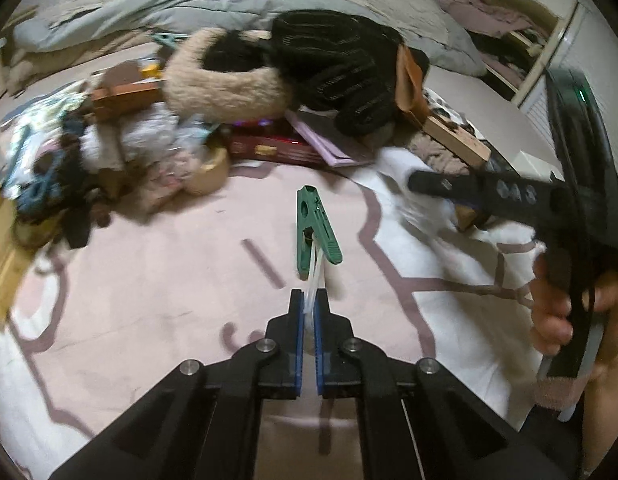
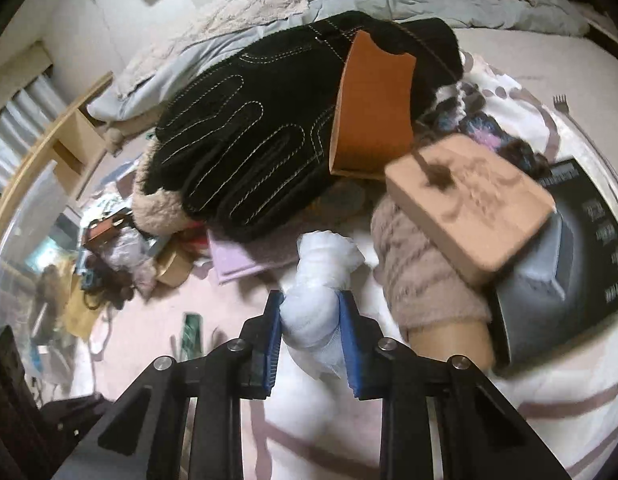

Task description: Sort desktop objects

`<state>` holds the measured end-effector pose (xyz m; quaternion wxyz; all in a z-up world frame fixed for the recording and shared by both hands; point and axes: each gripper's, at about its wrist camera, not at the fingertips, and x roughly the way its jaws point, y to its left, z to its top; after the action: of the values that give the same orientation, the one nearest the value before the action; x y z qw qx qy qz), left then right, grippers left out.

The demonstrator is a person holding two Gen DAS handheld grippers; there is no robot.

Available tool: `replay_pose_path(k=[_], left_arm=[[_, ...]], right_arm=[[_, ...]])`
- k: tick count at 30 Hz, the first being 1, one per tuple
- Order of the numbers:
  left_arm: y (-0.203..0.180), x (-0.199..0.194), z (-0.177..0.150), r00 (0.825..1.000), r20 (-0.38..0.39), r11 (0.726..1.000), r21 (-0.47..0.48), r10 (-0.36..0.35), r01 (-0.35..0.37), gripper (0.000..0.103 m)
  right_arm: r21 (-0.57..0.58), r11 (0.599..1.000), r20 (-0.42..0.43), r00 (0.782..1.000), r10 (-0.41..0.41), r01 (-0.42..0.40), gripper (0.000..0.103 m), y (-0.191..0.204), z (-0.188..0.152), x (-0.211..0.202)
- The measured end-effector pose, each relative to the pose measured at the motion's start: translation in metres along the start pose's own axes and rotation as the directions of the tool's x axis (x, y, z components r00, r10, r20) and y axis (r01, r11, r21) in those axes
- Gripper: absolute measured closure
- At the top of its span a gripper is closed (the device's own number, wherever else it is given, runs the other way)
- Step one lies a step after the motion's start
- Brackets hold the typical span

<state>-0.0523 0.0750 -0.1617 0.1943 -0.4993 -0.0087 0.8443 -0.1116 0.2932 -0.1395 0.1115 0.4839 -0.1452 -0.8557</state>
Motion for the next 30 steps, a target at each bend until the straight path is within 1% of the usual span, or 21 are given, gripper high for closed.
replay_pose_path(k=[6, 7, 8, 10, 12, 16, 19, 23, 26, 30], left_arm=[[0.014, -0.021, -0.014, 1.000, 0.029, 0.999, -0.050, 0.010, -0.008, 0.099], [0.017, -0.020, -0.022, 0.999, 0.033, 0.998, -0.057, 0.011, -0.010, 0.099], [0.013, -0.015, -0.020, 0.999, 0.038, 0.998, -0.068, 0.016, -0.014, 0.099], [0.014, -0.020, -0.023, 0.999, 0.050, 0.996, -0.088, 0.016, -0.011, 0.099], [0.011, -0.025, -0.024, 0.998, 0.059, 0.996, -0.087, 0.014, -0.009, 0.099], [0.008, -0.042, -0.023, 0.995, 0.091, 0.996, -0.078, 0.038, -0.031, 0.099], [0.008, -0.054, -0.028, 0.993, 0.103, 0.996, -0.070, 0.058, -0.051, 0.099], [0.015, -0.063, -0.036, 0.994, 0.081, 0.995, -0.081, 0.067, -0.060, 0.099], [0.023, -0.069, -0.042, 0.997, 0.061, 0.994, -0.099, 0.048, -0.042, 0.099], [0.026, -0.075, -0.050, 1.000, 0.016, 0.995, -0.099, -0.012, 0.013, 0.099]], right_arm=[[0.026, 1.000, 0.006, 1.000, 0.002, -0.003, 0.075, -0.003, -0.023, -0.015], [0.029, 1.000, 0.008, 1.000, 0.005, -0.005, 0.075, 0.000, -0.024, -0.016], [0.031, 0.999, 0.012, 1.000, 0.014, -0.015, 0.075, -0.002, -0.026, -0.018], [0.034, 0.999, 0.025, 0.999, 0.028, -0.029, 0.075, 0.003, -0.025, -0.020], [0.014, 1.000, 0.038, 0.999, 0.024, -0.025, 0.075, 0.006, -0.027, -0.023], [-0.049, 0.999, 0.044, 0.999, 0.025, -0.023, 0.075, 0.018, -0.039, -0.026], [-0.068, 0.997, 0.053, 0.998, 0.037, -0.034, 0.075, 0.022, -0.042, -0.029], [-0.073, 0.995, 0.080, 0.994, 0.080, -0.074, 0.075, 0.026, -0.040, -0.037], [-0.055, 0.993, 0.068, 0.991, 0.111, -0.108, 0.075, 0.025, -0.040, -0.035], [-0.039, 0.986, 0.037, 0.986, 0.161, -0.159, 0.075, 0.027, -0.042, -0.035]])
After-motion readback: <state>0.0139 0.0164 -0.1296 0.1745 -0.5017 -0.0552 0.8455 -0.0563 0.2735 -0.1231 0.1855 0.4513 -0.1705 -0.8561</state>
